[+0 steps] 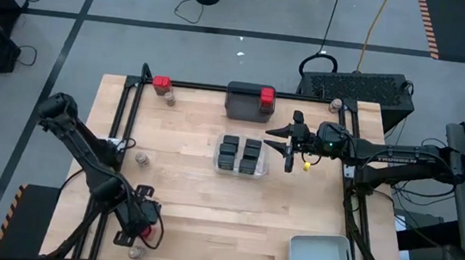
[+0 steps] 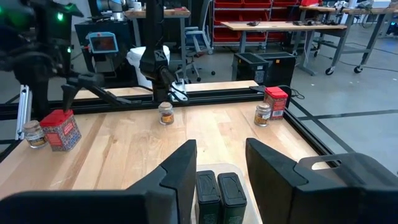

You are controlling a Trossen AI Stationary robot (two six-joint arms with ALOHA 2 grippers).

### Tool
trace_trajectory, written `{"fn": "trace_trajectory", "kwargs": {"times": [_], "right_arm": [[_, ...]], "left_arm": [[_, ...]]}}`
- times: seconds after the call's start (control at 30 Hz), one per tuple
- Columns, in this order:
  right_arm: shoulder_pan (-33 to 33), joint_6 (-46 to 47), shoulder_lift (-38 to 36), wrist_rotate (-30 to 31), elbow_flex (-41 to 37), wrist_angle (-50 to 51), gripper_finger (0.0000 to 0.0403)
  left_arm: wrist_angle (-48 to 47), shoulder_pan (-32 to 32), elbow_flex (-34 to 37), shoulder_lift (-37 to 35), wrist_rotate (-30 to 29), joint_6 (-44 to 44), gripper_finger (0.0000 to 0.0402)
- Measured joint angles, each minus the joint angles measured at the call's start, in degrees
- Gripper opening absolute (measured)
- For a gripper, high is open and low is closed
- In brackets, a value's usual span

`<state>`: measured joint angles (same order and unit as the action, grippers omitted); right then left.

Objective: Sort spices by type
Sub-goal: Put the red seasoning bottle into the gray bin

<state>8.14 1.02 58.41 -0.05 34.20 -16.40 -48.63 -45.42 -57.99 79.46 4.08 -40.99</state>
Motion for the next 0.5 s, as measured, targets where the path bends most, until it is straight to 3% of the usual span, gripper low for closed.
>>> {"fn": "trace_trajectory", "kwargs": {"times": [0.5], "right_arm": [[0.0,1.2,0.0,0.0,0.0,0.3,0.0121]], "left_arm": [[4.8,2.4,-1.6,-1.6,-7.5,1.0,0.0212]]}}
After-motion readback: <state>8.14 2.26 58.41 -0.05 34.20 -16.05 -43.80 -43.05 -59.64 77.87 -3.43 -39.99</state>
